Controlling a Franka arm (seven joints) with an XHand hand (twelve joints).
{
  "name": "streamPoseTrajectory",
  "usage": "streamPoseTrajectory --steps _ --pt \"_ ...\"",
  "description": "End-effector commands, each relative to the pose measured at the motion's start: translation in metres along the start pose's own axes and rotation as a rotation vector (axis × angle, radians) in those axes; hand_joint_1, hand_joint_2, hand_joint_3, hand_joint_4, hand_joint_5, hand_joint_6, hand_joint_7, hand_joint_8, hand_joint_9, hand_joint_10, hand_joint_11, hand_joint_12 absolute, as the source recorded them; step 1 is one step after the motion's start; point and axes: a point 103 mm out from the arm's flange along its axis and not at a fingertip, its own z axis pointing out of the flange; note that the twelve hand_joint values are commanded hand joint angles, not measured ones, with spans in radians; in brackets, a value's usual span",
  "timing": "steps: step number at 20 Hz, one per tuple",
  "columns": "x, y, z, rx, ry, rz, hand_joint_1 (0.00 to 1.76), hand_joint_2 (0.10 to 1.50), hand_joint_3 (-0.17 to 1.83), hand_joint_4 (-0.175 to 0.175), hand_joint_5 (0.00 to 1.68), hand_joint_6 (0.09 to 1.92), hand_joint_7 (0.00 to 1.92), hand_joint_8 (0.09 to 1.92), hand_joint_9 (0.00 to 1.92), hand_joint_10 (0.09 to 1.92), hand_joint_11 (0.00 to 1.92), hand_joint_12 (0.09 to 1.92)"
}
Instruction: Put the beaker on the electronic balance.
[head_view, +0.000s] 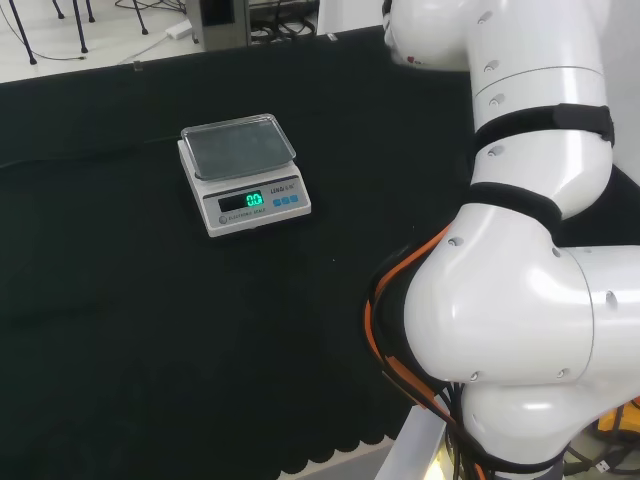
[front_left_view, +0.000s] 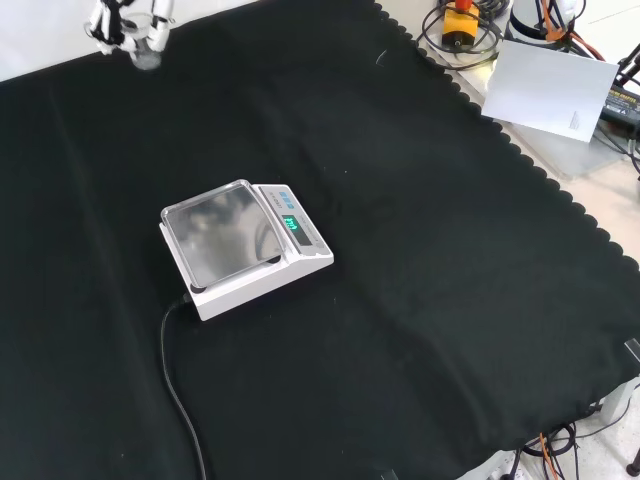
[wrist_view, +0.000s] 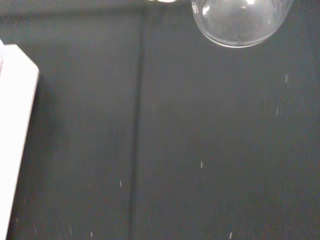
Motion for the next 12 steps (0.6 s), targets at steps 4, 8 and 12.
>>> streamPoseTrajectory --steps 4,8,12 --pt "0.0358 -0.0224 -0.0134 0.077 -0.037 -0.121 1.54 1.18 0.00 -0.175 0.69 1.41 0.58 1.22 0.63 1.47 0.79 1.37" --pt "0.0374 -0.0209 -0.0128 0.083 -0.041 -0.131 1.54 1.18 0.00 -0.175 0.69 1.41 0.58 1.21 0.63 1.47 0.79 1.37" --pt "0.0410 -0.0196 -0.0124 0.085 -0.047 -0.142 1.54 1.18 0.00 -0.175 0.69 1.41 0.58 1.21 0.63 1.47 0.79 1.37"
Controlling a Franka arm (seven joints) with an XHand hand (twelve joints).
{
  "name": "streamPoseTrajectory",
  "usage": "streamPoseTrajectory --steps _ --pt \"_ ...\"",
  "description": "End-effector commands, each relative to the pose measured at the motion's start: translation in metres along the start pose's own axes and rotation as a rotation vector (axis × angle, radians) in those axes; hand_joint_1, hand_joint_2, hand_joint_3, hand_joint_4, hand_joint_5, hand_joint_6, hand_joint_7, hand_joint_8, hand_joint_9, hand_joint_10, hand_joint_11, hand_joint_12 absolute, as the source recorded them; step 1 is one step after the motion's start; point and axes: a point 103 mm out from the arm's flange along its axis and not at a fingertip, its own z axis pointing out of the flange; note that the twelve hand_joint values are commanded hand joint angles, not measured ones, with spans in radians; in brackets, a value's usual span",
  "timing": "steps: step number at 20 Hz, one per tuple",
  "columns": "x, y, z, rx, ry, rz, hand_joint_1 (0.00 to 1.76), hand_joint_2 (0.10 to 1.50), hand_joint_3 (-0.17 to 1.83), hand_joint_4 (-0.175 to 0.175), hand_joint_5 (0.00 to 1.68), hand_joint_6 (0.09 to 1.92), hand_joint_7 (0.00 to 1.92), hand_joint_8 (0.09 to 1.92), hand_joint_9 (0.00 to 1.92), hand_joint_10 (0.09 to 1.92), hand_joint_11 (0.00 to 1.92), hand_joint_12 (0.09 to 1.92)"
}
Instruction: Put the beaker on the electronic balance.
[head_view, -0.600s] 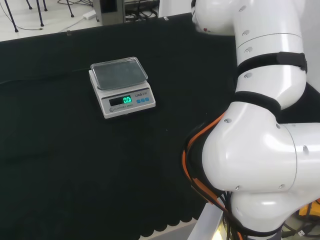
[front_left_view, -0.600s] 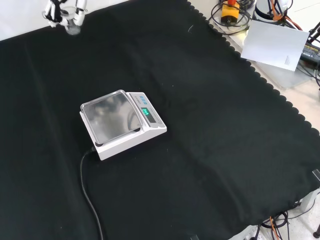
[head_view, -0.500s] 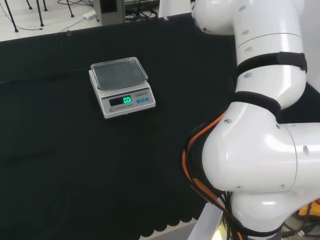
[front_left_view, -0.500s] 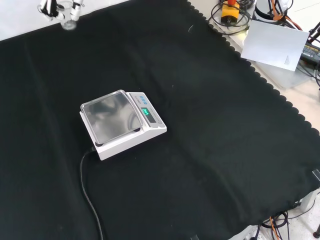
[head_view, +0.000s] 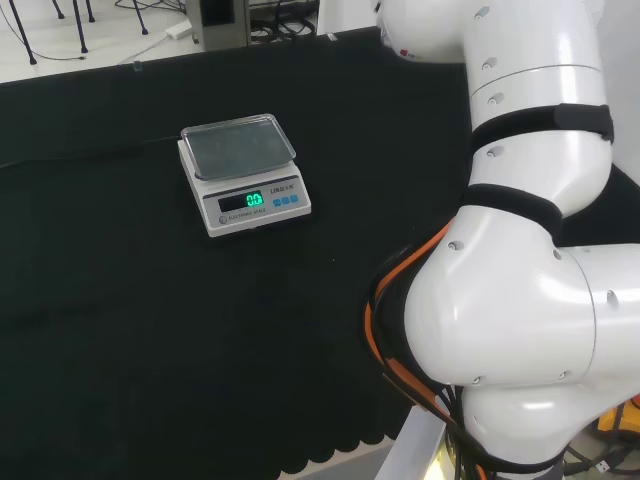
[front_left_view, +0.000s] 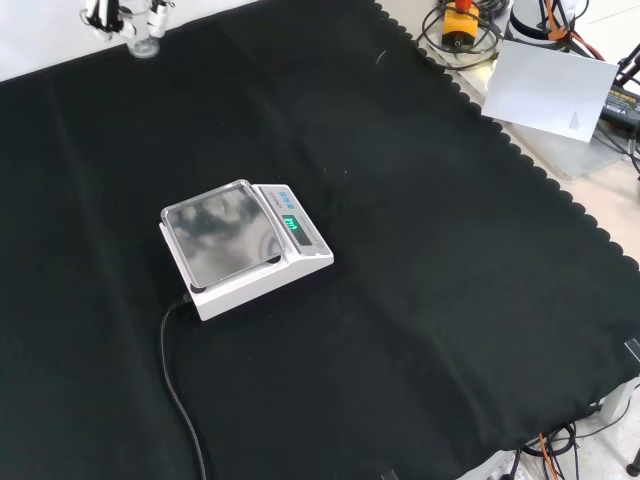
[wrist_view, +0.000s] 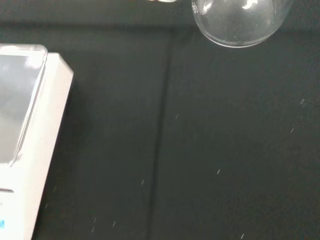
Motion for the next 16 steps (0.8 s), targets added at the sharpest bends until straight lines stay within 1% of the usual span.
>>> streamPoseTrajectory --steps 1,13,16 --pt "0.021 -0.004 0.003 0.054 -0.017 -0.073 1.54 1.18 0.00 -0.175 0.69 1.41 0.58 1.21 0.63 1.47 0.79 1.37" --pt "0.059 0.017 0.005 0.072 -0.052 -0.158 1.54 1.18 0.00 -0.175 0.70 1.40 0.58 1.21 0.63 1.47 0.80 1.36" --pt "0.076 0.027 0.007 0.080 -0.064 -0.192 1.54 1.18 0.00 -0.175 0.70 1.40 0.58 1.21 0.63 1.47 0.80 1.36"
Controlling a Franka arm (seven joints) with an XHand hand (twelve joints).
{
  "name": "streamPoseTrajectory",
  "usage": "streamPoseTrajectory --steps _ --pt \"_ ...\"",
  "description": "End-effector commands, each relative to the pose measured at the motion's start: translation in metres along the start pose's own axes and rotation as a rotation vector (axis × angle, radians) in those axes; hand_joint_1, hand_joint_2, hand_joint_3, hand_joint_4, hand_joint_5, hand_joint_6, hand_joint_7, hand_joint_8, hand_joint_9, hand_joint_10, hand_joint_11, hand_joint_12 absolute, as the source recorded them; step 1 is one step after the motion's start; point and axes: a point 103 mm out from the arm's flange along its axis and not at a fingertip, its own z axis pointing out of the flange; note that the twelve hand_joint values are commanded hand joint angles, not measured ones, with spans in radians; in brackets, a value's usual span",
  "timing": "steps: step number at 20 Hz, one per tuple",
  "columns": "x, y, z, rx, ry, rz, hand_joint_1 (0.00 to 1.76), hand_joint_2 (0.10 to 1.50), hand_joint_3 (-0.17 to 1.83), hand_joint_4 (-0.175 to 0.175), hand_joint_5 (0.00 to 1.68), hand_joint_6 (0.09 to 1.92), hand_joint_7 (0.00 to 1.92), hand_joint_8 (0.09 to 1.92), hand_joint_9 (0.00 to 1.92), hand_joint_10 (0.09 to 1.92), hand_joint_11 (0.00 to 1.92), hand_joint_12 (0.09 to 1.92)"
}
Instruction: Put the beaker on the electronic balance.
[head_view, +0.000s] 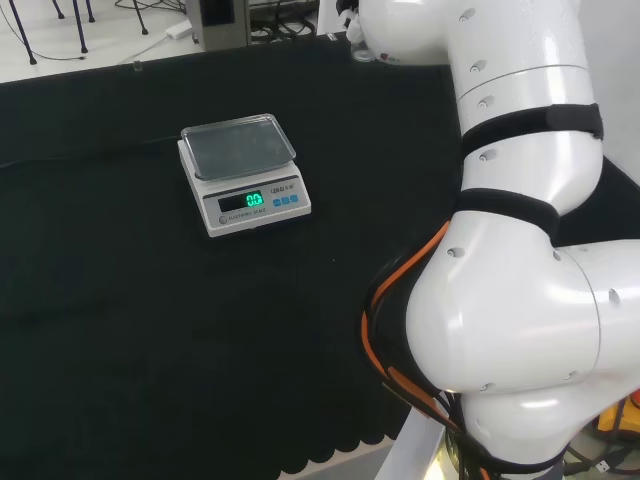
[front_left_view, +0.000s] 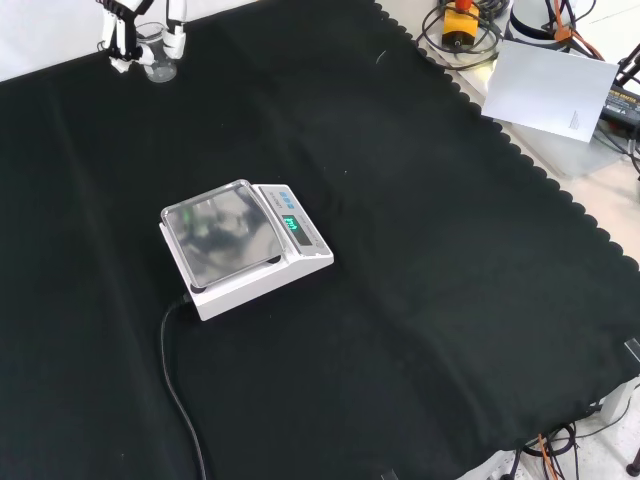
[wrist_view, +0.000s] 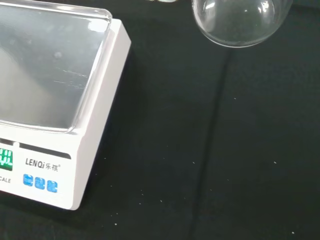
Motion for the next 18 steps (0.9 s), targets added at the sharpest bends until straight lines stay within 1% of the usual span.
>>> streamPoseTrajectory --steps 1,6,10,15,18 --pt "0.030 0.023 0.002 0.020 -0.023 -0.070 1.54 1.18 0.00 -0.175 0.70 1.40 0.58 1.21 0.63 1.47 0.80 1.36" --pt "0.057 0.042 0.004 0.039 -0.045 -0.128 1.54 1.18 0.00 -0.175 0.70 1.40 0.58 1.21 0.64 1.47 0.80 1.36" --pt "0.076 0.053 0.006 0.051 -0.058 -0.162 1.54 1.18 0.00 -0.175 0.70 1.40 0.58 1.21 0.64 1.47 0.80 1.36" --pt "0.096 0.061 0.009 0.063 -0.063 -0.203 1.54 1.18 0.00 -0.175 0.70 1.40 0.58 1.21 0.64 1.47 0.80 1.36" --pt "0.102 0.062 0.012 0.073 -0.066 -0.218 1.54 1.18 0.00 -0.175 0.70 1.40 0.58 1.21 0.64 1.47 0.80 1.36"
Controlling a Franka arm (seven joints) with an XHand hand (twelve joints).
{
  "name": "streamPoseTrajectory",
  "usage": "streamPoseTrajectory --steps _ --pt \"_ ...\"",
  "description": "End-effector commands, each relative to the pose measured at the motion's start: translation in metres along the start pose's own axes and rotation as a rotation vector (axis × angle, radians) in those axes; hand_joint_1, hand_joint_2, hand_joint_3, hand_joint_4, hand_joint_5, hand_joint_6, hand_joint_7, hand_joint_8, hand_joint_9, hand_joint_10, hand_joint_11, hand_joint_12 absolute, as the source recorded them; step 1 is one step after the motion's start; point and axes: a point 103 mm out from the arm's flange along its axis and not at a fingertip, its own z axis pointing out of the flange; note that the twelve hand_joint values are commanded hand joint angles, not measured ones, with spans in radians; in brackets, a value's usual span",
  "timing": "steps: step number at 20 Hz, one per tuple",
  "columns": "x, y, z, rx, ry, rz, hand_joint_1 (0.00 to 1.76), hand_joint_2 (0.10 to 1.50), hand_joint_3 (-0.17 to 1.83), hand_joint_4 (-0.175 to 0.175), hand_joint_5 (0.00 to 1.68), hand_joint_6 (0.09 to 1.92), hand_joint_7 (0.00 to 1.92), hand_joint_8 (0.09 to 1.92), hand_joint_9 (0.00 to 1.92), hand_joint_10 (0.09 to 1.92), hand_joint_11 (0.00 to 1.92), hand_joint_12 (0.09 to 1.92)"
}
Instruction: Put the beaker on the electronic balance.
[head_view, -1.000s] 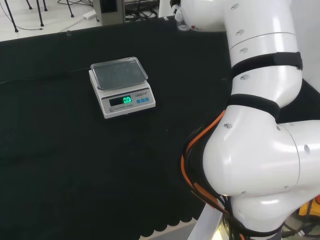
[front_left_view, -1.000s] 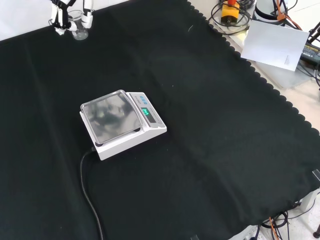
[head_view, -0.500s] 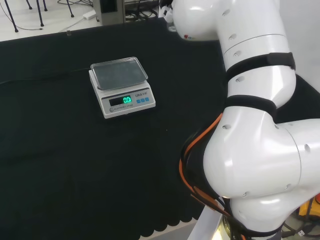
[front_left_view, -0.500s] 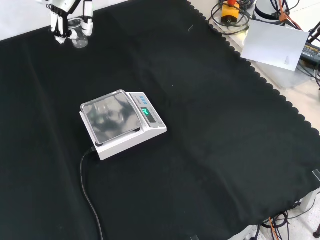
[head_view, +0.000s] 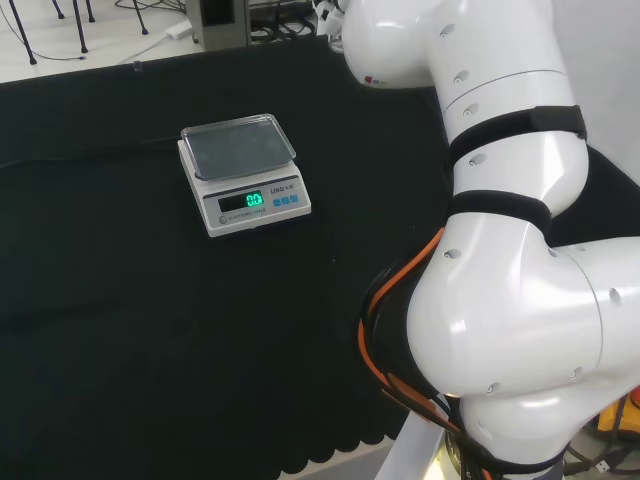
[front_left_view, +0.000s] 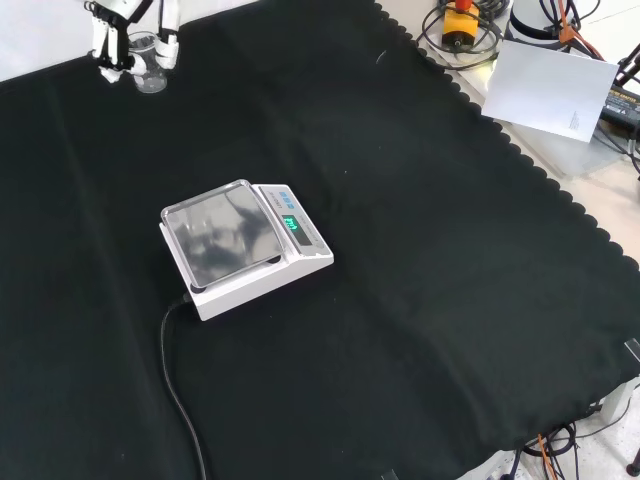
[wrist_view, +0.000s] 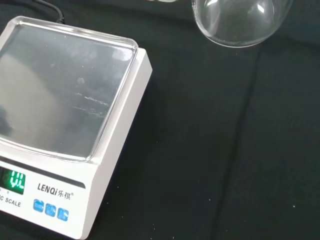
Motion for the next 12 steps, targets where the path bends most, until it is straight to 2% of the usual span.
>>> streamPoseTrajectory --steps 1,12 --pt "0.0792 0.0443 0.0263 0.107 -0.017 -0.176 1.54 1.18 0.00 -0.175 0.70 1.40 0.58 1.21 0.64 1.47 0.80 1.36" --pt "0.0773 0.0378 0.0291 0.100 -0.009 -0.179 1.54 1.18 0.00 -0.175 0.70 1.40 0.58 1.21 0.64 1.46 0.80 1.36"
